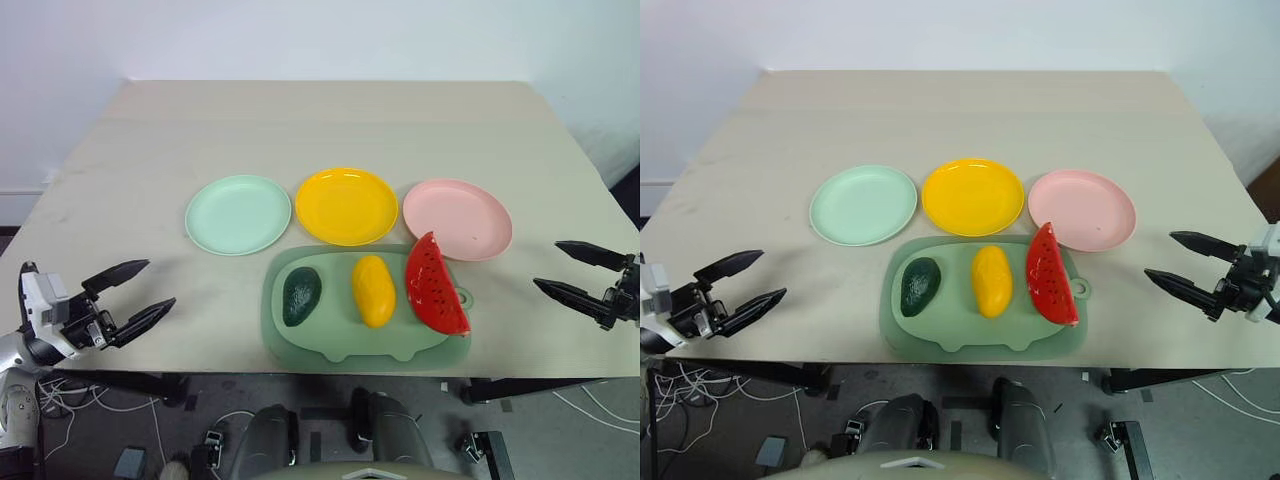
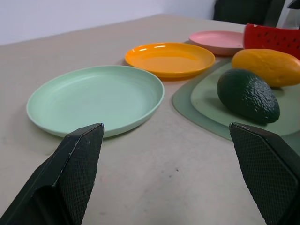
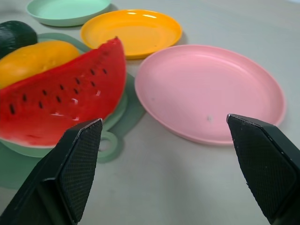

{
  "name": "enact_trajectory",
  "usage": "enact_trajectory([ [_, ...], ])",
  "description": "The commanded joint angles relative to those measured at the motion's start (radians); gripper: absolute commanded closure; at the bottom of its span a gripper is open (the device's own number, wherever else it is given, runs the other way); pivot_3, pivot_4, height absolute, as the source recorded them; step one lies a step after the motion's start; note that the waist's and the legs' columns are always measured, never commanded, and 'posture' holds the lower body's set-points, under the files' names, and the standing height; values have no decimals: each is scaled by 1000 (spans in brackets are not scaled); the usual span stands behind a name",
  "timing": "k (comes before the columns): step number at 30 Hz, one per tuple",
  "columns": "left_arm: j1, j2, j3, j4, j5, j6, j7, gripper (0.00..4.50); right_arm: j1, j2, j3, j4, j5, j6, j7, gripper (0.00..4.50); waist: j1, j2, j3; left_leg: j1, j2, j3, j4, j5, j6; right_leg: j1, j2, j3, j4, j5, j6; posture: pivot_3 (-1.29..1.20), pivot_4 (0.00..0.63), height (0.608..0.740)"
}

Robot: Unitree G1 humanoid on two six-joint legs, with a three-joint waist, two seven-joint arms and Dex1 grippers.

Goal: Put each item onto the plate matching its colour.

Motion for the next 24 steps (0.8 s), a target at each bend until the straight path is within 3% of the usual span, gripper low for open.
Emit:
enact_trajectory([
  [1,-15,10,-2,5,-1,-22,-18,26,27,-12,-42,-82,31,32,-16,0,0,0,0,0,0,0,0,0,0,0,0,0,0,0,0,0,150,733],
  [11,-67,12,-30,67,17,-58,-56,26,43,-49,-42,-305,127,278,-102,0,0,0,0,0,0,0,0,0,0,0,0,0,0,0,0,0,150,733],
  [17,-83,-10,-56,67,23,-69,-45,26,-92,-136,37,-470,312,728,-302,0,-1,0,0,0,1,0,0,0,0,-1,0,0,0,0,-1,0,150,733],
  [24,-53,-47,-70,43,24,-89,-18,26,-262,-173,226,-605,341,1053,-533,0,1,0,0,-3,1,-1,0,0,0,-3,-1,0,0,-1,-1,0,150,733],
])
